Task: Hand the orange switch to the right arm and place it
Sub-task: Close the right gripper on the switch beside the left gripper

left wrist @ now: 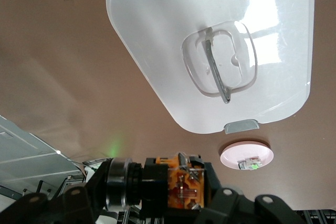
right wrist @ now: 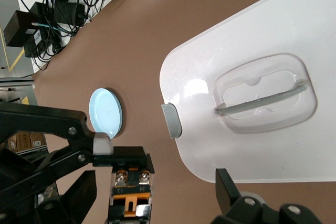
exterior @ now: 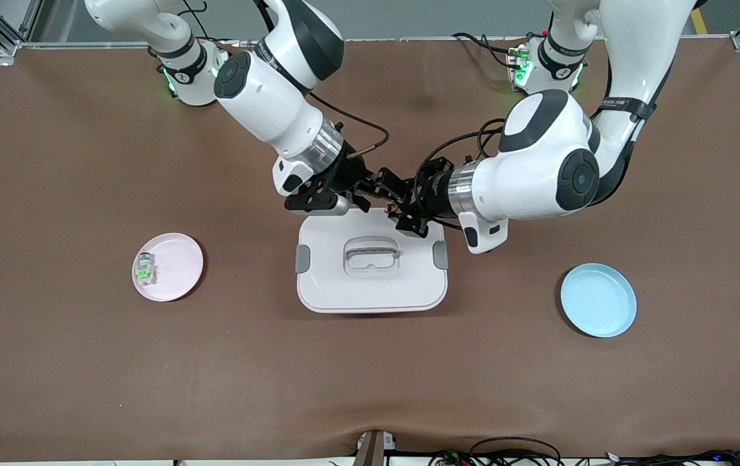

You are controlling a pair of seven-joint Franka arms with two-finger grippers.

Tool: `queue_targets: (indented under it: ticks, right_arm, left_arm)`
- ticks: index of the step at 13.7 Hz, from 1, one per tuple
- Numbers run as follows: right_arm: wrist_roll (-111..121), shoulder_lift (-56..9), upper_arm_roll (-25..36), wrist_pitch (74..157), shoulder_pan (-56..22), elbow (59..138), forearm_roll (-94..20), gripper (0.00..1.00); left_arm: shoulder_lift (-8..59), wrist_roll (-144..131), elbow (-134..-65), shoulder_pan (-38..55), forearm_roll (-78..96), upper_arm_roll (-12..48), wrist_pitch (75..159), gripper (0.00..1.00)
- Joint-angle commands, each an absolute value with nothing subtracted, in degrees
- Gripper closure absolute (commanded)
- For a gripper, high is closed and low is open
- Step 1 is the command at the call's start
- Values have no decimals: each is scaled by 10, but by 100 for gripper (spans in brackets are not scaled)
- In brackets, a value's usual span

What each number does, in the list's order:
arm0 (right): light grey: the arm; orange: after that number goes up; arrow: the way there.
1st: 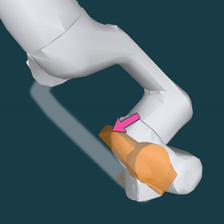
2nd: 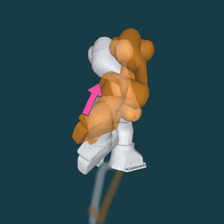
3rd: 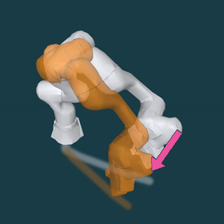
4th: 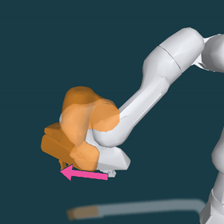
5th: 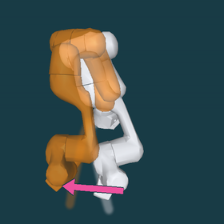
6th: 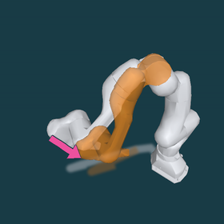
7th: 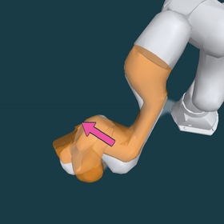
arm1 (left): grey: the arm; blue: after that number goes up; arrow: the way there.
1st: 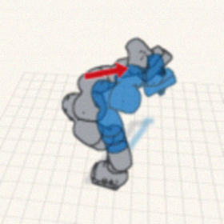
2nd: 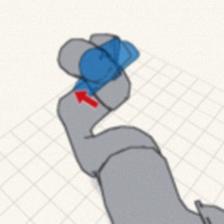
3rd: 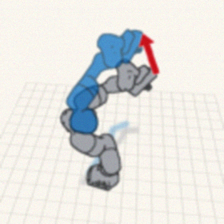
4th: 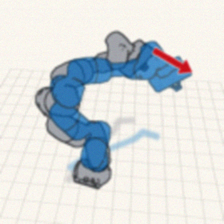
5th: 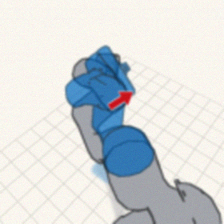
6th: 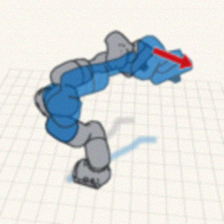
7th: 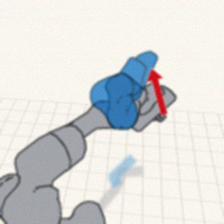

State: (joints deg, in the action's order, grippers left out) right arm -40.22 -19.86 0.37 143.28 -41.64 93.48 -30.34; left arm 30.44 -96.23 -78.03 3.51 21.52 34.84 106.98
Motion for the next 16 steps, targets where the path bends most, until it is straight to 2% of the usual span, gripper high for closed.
queue_targets:
  ticks: [1,2,7,8,10,16]
  right_arm:
    - [-402,-206,5,1426,-420,918,-302,0]
    - [-403,-206,5,1426,-420,918,-303,8]
    - [-417,-206,4,1427,-423,912,-304,84]
    - [-423,-206,5,1426,-424,912,-304,94]
    - [-424,-206,4,1426,-424,912,-304,100]
    - [-443,-206,4,1426,-424,911,-304,100]
  left_arm:
    - [308,-977,-770,40,210,348,1073,100]
    - [307,-977,-770,40,210,348,1072,100]
    - [305,-977,-770,40,203,348,1072,100]
    - [306,-977,-770,40,202,348,1072,100]
    - [305,-977,-770,40,202,348,1072,100]
    - [305,-990,-770,39,202,348,1072,100]
